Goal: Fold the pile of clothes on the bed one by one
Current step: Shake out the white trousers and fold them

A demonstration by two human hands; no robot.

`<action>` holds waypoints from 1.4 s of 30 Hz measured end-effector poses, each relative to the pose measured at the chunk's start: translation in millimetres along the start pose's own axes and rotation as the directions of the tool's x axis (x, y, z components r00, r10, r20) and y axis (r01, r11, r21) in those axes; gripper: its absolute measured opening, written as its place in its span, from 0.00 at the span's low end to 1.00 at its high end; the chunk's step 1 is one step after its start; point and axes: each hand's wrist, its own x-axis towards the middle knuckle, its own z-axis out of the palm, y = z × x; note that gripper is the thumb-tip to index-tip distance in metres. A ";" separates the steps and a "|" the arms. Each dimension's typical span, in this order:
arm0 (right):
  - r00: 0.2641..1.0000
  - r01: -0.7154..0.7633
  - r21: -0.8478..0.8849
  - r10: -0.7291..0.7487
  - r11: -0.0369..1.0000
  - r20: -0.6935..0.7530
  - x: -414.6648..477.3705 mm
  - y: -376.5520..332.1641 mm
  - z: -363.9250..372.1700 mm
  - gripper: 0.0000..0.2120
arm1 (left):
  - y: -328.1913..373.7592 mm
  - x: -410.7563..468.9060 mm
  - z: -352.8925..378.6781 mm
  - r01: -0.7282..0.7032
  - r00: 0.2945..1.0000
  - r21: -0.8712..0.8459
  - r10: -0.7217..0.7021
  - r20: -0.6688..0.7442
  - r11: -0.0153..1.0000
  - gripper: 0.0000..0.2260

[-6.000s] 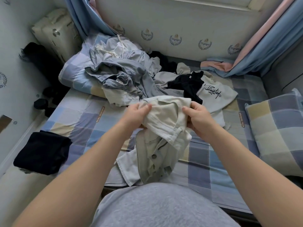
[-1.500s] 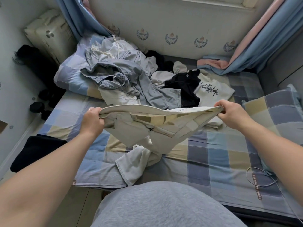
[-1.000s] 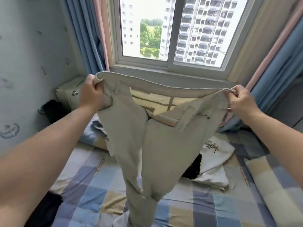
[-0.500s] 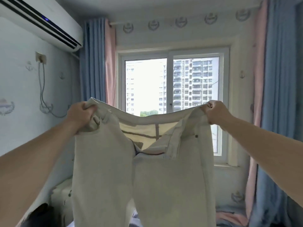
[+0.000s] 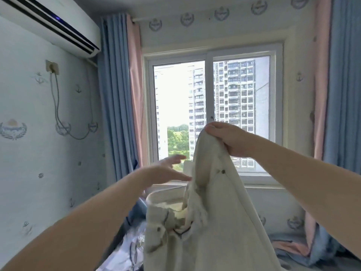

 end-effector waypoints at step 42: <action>0.905 -0.362 -0.909 -0.156 0.204 -0.396 -30.7 150.4 19.1 0.08 | -226.3 -16.1 -23.4 0.354 0.917 0.563 -0.158 -0.366 0.747 0.11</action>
